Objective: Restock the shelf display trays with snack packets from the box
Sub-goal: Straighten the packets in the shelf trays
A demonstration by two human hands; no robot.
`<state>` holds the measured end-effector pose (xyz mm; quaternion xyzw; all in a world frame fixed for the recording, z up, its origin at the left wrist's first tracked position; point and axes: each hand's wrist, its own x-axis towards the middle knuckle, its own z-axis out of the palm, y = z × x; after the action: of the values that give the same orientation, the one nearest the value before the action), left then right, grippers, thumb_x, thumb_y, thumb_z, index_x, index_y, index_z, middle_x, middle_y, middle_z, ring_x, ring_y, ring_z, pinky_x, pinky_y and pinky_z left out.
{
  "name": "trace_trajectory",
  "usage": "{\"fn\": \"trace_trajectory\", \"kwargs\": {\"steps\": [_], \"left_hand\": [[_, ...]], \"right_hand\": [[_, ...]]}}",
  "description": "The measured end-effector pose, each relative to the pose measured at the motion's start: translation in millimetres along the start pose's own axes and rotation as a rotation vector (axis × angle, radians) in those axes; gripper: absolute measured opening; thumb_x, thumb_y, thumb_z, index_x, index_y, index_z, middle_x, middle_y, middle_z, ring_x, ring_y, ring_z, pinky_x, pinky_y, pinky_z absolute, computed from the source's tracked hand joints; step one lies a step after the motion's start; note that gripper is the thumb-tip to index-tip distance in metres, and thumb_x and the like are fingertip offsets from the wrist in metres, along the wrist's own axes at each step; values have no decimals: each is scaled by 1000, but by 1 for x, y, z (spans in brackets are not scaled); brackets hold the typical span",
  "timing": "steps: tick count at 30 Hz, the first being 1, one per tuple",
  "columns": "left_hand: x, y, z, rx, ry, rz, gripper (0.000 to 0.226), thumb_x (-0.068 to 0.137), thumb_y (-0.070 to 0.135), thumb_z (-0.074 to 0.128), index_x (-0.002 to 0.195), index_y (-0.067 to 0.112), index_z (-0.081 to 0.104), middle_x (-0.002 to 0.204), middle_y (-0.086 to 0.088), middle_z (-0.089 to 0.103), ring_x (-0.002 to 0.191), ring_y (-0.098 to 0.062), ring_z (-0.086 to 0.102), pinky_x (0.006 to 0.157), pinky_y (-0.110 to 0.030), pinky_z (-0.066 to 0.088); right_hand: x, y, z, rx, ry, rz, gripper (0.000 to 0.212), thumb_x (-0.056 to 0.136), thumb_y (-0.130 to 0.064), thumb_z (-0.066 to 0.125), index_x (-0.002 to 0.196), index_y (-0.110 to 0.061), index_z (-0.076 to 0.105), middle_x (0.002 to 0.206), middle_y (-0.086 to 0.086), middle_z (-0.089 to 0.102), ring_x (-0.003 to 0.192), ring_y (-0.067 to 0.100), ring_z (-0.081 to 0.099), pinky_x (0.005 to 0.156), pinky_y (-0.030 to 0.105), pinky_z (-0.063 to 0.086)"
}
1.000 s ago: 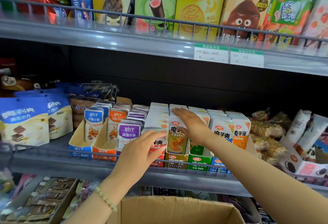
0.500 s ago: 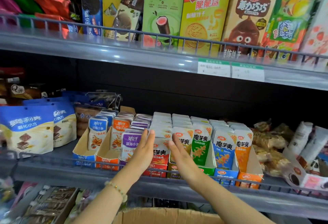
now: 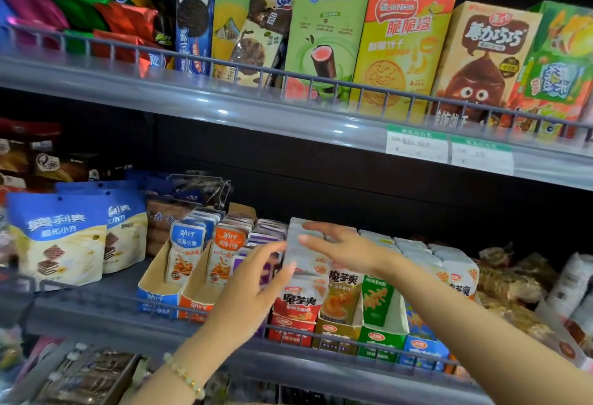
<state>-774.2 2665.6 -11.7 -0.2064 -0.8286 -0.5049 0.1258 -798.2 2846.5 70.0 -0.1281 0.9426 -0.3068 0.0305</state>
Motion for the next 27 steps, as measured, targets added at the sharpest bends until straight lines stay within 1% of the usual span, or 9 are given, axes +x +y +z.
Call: {"fn": "trace_trajectory", "kwargs": {"steps": [2,4,7,10,16,18,22,24,27], "left_hand": [[-7,-9,1,94,-28,24,65,73,72,39,132,46,34,120,39,30,109,7,48,77,-10,48],[-8,-16,5,80,-30,13,64,70,72,44,128,46,38,125,30,39,104,4,54,79,-17,54],[-3,-23,14,9,13,-33,45,76,56,61,117,44,44,120,22,53,94,1,61,74,-18,57],[0,-29,22,-4,72,-68,40,74,49,72,102,41,44,103,22,60,83,1,65,70,-23,59],[-4,-33,32,-40,136,-56,48,74,38,76,107,38,42,100,25,58,81,5,63,67,-12,53],[-5,-33,33,-68,145,-60,48,73,37,77,107,36,44,102,23,59,83,4,63,68,-14,55],[-5,-36,35,-83,152,-70,48,73,37,78,108,35,46,104,19,62,87,2,64,72,-21,58],[-5,-36,35,-81,156,-67,48,74,38,77,109,35,45,107,18,62,87,1,65,72,-22,58],[-6,-34,34,-7,164,-39,60,73,45,75,121,38,39,111,24,55,87,3,62,70,-18,57]], "right_hand": [[20,-4,-1,-92,-35,53,60,97,-56,34,146,-21,38,153,0,36,138,18,36,104,25,28],[35,-6,2,-253,-81,89,63,98,-57,27,146,-17,37,154,3,34,141,22,32,109,29,25],[49,-4,9,-405,-83,100,70,95,-64,29,147,-19,37,155,2,31,144,27,19,114,38,20],[42,-2,14,-433,-43,60,77,87,-71,38,145,-20,38,154,1,32,143,24,20,112,38,22],[10,1,16,-371,-162,10,90,79,-65,61,148,-20,24,152,2,29,137,18,31,111,32,28],[3,2,23,-456,-107,-67,86,79,-58,67,145,-21,27,146,1,39,129,18,41,107,31,36],[-5,15,32,-477,84,-223,61,87,-49,62,139,-26,40,137,-5,50,122,13,49,99,28,42],[-6,20,31,-463,113,-257,61,87,-49,63,139,-28,41,138,-7,50,122,10,48,101,27,42],[-3,28,22,-414,83,-251,82,81,-51,69,148,-28,28,152,-6,35,136,11,36,112,31,33]]}}
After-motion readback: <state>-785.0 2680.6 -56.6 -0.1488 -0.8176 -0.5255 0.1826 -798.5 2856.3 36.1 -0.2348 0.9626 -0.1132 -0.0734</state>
